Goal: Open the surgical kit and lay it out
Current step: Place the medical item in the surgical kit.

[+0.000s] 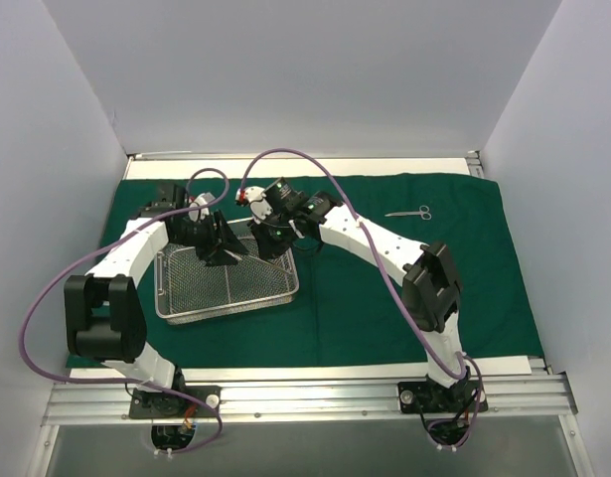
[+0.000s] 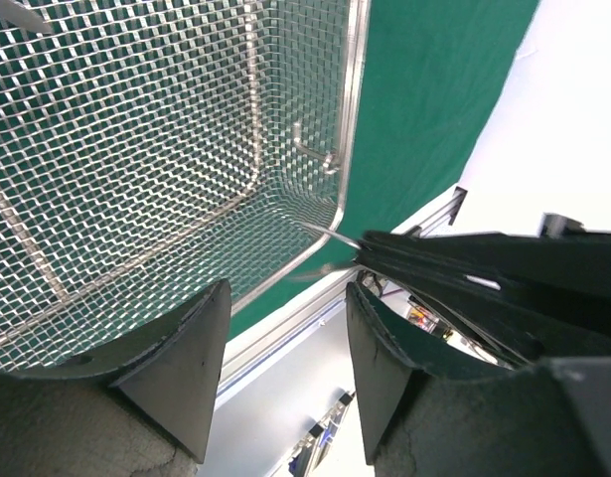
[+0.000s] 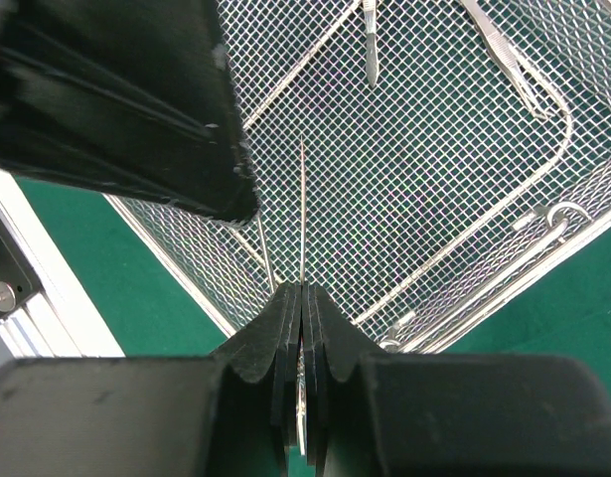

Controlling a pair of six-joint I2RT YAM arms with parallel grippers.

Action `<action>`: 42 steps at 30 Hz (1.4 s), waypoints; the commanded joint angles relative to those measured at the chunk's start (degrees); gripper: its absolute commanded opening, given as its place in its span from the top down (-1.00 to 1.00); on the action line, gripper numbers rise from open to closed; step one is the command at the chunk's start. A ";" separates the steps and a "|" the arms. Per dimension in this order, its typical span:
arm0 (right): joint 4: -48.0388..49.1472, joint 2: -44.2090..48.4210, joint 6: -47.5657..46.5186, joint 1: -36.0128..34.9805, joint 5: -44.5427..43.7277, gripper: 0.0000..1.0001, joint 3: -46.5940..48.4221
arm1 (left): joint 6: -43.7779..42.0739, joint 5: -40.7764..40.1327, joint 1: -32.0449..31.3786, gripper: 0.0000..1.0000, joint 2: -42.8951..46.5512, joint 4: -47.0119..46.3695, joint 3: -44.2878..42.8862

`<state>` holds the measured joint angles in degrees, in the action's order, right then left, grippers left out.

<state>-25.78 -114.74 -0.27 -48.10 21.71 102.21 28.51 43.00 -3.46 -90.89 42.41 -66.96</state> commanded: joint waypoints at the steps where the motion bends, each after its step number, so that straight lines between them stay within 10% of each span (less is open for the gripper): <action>1: -1.11 2.94 -0.26 -0.51 0.43 1.00 2.81 | 0.40 -0.90 -0.58 -0.15 -1.39 -1.19 -1.60; 17: -1.03 1.54 0.19 -1.30 1.22 1.00 4.22 | 1.55 -0.47 -1.55 0.21 -3.85 -1.54 -4.14; 23: -1.11 0.92 0.27 -1.30 0.87 1.00 4.48 | 2.60 0.23 -1.63 0.90 -3.68 -2.07 -3.36; 29: -1.46 -0.04 3.95 -1.21 -1.75 1.00 5.71 | 7.52 1.04 -1.55 0.95 -3.85 -4.00 -4.23; 33: -3.05 -0.75 10.26 1.07 -3.96 0.15 8.35 | 8.40 -2.39 -1.55 0.95 -3.42 -5.40 -5.11; 42: -7.87 -3.56 37.38 13.11 9.04 -0.05 18.28 | 11.30 -3.72 -0.58 0.95 2.56 -22.09 -4.14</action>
<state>-30.00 -117.21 21.32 -39.13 25.63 117.56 38.11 39.55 -4.71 -93.54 31.97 -69.47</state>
